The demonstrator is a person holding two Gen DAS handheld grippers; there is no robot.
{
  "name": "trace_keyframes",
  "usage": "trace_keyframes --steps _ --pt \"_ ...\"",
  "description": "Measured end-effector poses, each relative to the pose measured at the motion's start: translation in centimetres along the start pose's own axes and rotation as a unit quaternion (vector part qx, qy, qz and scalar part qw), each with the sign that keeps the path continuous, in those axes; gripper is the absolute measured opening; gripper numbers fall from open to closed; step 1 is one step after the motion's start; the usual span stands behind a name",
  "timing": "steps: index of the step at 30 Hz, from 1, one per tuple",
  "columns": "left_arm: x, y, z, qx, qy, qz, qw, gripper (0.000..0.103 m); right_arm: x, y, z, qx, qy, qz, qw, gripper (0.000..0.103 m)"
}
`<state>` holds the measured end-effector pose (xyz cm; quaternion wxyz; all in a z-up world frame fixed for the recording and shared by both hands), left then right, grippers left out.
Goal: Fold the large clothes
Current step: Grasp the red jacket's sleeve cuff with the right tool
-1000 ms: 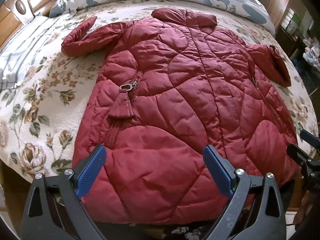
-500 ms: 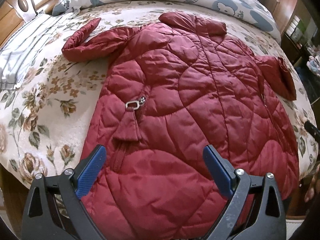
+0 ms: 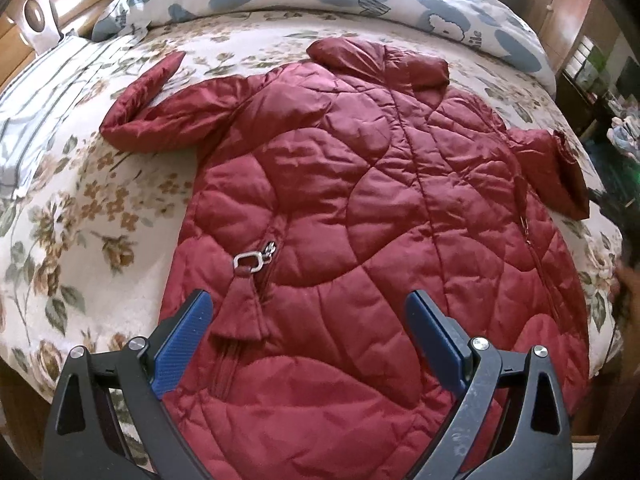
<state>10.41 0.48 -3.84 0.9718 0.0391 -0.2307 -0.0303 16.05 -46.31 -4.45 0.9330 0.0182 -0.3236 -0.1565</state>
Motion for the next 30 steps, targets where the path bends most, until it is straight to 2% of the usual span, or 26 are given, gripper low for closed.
trace_keyframes --steps 6,8,9,11,13,17,21,26,28,30 --pt "0.5 -0.8 -0.6 -0.012 0.007 -0.007 0.9999 0.098 1.9 -1.5 -5.2 -0.053 0.02 0.042 0.998 0.074" --pt "0.6 -1.0 -0.8 -0.011 0.009 -0.011 0.9998 0.098 2.1 -2.4 -6.4 -0.059 0.031 0.038 0.997 0.056" --pt "0.6 -1.1 -0.9 -0.012 0.008 -0.012 0.9998 0.098 2.2 -3.1 -6.9 -0.06 0.036 0.031 0.997 0.051" --pt "0.7 -1.2 -1.0 -0.017 0.006 -0.012 0.9998 0.098 2.4 -4.1 -7.0 -0.043 0.035 0.004 0.998 0.029" --pt "0.8 -1.2 -1.2 -0.024 0.007 -0.01 0.9996 0.098 2.7 -4.5 -6.1 -0.024 0.021 -0.016 0.999 0.016" --pt "1.2 -1.3 -1.9 -0.021 0.005 -0.004 0.9998 0.098 3.3 -2.7 -3.9 0.018 -0.01 -0.016 1.0 0.011" --pt "1.4 -1.0 -3.1 -0.015 0.012 0.006 0.9998 0.098 3.8 1.4 -1.6 0.072 -0.035 0.011 0.997 0.009" --pt "1.5 0.0 -3.6 -0.044 0.007 0.04 0.9982 0.098 3.3 7.9 -0.7 0.13 -0.034 0.053 0.99 0.009" --pt "1.7 -0.2 -3.7 -0.057 0.015 0.028 0.9979 0.098 2.9 10.2 -0.8 0.149 -0.027 0.064 0.986 0.009" --pt "1.9 -0.2 -3.7 -0.053 0.024 0.019 0.9981 0.098 2.5 12.9 -1.3 0.177 -0.014 0.072 0.981 0.009"
Point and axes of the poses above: each gripper's, at about its wrist camera, not at the fingertips, and z roughly against the way its jaws point, y to its left, x to its top, the point moved 3 cm from there along -z, roughly the way its jaws point, and after that the axes turned 9 degrees about x, right-handed, at the moved point
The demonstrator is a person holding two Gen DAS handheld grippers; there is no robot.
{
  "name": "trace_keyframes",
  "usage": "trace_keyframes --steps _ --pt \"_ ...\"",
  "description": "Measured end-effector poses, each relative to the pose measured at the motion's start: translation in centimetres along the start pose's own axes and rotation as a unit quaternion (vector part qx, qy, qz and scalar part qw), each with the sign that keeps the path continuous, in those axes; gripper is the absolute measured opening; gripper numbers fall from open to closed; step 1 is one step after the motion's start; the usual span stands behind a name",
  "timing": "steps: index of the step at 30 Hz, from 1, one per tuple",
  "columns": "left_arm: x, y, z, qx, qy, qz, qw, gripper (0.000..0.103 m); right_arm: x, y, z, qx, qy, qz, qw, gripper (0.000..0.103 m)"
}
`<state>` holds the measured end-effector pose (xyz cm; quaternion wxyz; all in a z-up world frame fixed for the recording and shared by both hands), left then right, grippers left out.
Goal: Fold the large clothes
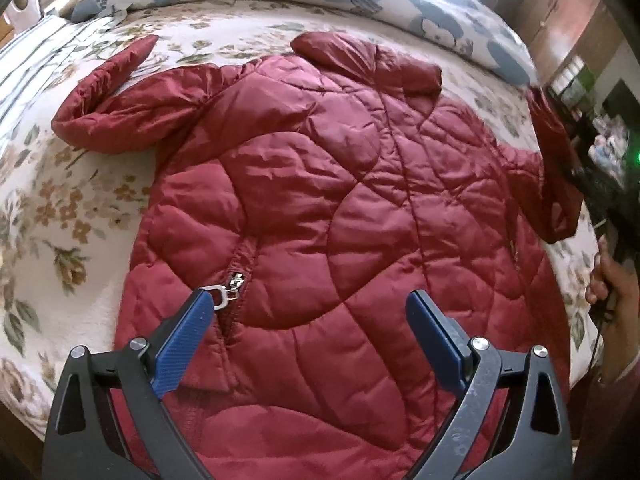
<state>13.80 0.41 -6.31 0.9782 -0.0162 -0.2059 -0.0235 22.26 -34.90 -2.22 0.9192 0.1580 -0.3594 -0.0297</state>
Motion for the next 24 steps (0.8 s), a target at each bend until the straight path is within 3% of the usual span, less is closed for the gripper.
trace_keyframes --steps 7,14,21,24 --pt "2.1 1.4 0.2 -0.055 -0.011 0.04 0.9976 0.098 -2.0 8.4 -4.8 0.079 0.05 0.052 0.994 0.008" --pt "5.6 2.2 -1.0 -0.147 0.005 0.074 0.9863 0.098 -4.3 13.6 -8.5 0.148 0.091 0.088 0.981 0.009" --pt "10.2 1.9 -5.7 -0.238 0.056 0.12 0.9621 0.098 -5.9 16.5 -9.8 0.218 0.107 0.113 0.963 0.009" --pt "11.4 1.5 -8.1 -0.264 0.079 0.139 0.9511 0.098 -6.3 17.4 -10.3 0.222 0.111 0.124 0.961 0.01"
Point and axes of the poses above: each gripper's, at about its wrist camera, not at the fingertips, and z roughly against the way its jaws point, y to its left, x to its top, the point moved 3 cm from there along -z, roughly the way its jaws point, and after that the axes turned 9 degrees about x, right-handed, at the moved point
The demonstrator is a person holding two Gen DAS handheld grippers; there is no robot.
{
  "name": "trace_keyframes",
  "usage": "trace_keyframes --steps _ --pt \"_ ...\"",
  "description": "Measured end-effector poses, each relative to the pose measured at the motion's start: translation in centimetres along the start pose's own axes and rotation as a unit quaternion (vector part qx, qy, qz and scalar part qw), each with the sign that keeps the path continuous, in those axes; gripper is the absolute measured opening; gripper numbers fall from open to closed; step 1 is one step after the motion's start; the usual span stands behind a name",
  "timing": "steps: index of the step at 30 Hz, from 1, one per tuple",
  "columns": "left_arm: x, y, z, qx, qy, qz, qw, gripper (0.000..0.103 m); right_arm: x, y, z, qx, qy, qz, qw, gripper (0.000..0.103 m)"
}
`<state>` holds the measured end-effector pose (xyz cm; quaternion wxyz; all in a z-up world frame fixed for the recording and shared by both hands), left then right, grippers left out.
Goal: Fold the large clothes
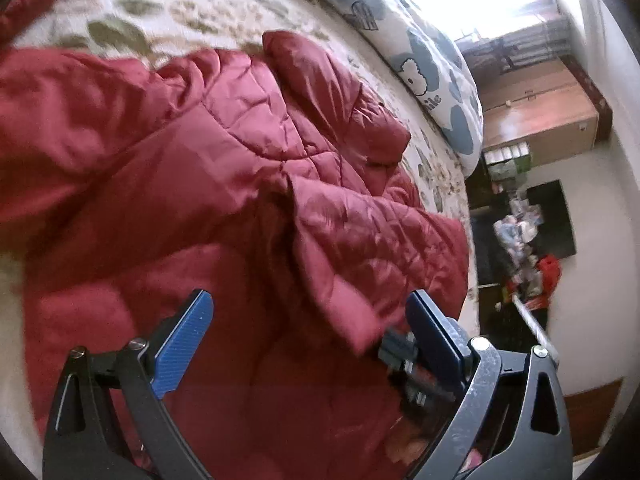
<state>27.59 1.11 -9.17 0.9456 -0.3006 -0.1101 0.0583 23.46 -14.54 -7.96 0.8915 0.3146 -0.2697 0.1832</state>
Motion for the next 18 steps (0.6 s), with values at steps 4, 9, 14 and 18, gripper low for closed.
trace_keyframes --steps 4,9,14,18 --pt "1.0 0.2 -1.6 -0.009 0.009 0.006 0.9999 0.071 -0.2 0.4 -0.2 0.006 0.006 0.009 1.0 0.013" --pt "1.5 -0.9 -1.8 -0.001 0.01 -0.023 0.9997 0.013 -0.4 0.4 -0.2 -0.004 0.002 0.011 1.0 0.014" --pt "2.1 -0.7 -0.1 0.053 -0.025 -0.061 0.9964 0.011 -1.4 -0.8 1.9 0.004 -0.006 -0.027 1.0 0.024" --pt "2.6 0.1 1.9 0.136 -0.069 -0.102 0.9831 0.011 -2.0 -2.3 5.4 -0.02 -0.035 -0.053 0.998 0.025"
Point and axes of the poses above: each gripper's, at about its wrist camera, not at the fingertips, and z roughly against the way its jaws point, y to its left, x to its top, the point moved 3 cm from there along -z, roughly the way its jaws point, and after that the axes turned 9 degrees about x, right-handed, at the moved point
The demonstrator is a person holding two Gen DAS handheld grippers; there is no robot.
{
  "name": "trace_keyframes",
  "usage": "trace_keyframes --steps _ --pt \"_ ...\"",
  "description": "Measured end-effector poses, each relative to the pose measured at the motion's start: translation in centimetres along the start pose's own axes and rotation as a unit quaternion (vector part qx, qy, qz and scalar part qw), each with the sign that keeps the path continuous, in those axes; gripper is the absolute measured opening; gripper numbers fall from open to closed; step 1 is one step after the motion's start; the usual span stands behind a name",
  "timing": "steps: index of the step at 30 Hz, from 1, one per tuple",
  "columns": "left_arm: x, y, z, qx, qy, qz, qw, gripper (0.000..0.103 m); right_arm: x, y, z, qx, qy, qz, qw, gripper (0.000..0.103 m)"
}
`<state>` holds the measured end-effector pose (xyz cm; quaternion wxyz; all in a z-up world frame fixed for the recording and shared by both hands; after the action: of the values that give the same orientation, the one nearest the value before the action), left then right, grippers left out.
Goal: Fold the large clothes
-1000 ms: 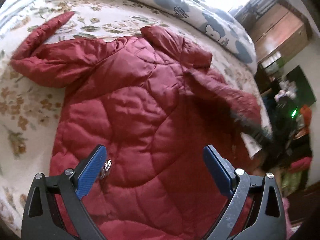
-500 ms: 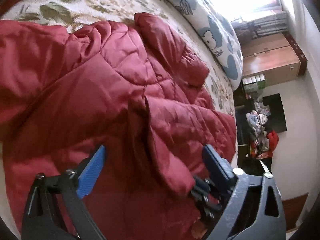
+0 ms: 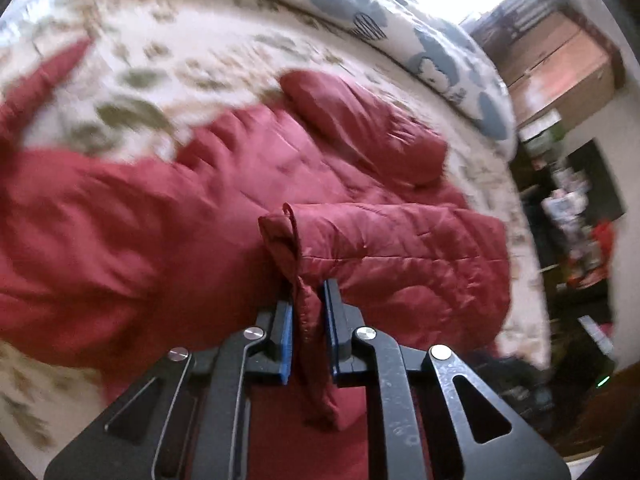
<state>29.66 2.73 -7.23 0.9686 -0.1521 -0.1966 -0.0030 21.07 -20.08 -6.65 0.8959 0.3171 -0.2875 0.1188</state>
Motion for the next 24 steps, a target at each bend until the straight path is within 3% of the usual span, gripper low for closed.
trace_keyframes --steps 4,8,12,14,16,18,21,22,24 --pt "0.3 1.2 0.4 0.038 -0.015 -0.022 0.9989 0.012 1.4 -3.4 4.0 -0.07 -0.055 -0.03 0.996 0.025" --pt "0.1 0.7 0.1 0.067 -0.021 -0.044 0.9966 0.013 3.0 -7.1 5.0 -0.128 -0.071 -0.069 0.987 0.025" --pt "-0.2 0.2 1.1 0.11 -0.036 -0.055 0.9918 0.019 3.5 -10.2 3.1 -0.156 -0.041 -0.096 0.982 0.025" --pt "-0.4 0.2 2.4 0.126 -0.047 -0.052 0.9896 0.027 2.9 -11.3 1.7 -0.16 -0.013 -0.106 0.981 0.025" --pt "-0.6 0.1 4.2 0.114 -0.073 -0.046 0.9897 0.027 2.0 -11.8 0.5 -0.168 0.005 -0.102 0.981 0.025" --pt "-0.8 -0.6 6.2 0.076 -0.097 -0.043 0.9914 0.027 1.6 -12.0 0.0 -0.17 0.004 -0.1 0.98 0.025" --pt "-0.9 -2.7 6.5 0.032 -0.097 -0.064 0.9928 0.027 1.3 -12.4 -0.2 -0.167 0.001 -0.107 0.98 0.026" --pt "-1.0 -3.7 5.8 0.027 -0.086 -0.076 0.993 0.03 1.2 -12.5 -0.3 -0.166 0.001 -0.108 0.98 0.026" --pt "-1.2 -5.1 3.5 0.054 -0.07 -0.093 0.9917 0.03 1.2 -12.5 -0.4 -0.167 0.002 -0.107 0.98 0.026"
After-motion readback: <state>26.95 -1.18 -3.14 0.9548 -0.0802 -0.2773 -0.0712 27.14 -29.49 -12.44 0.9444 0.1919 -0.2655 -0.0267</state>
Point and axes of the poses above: each gripper's, at about its wrist camera, not at the fingertips, and z roughly against the way its jaws point, y to its left, x to its top, the point moved 3 cm from there along -z, roughly the way its jaws point, and after that the axes turned 9 degrees about x, right-handed, at the moved point
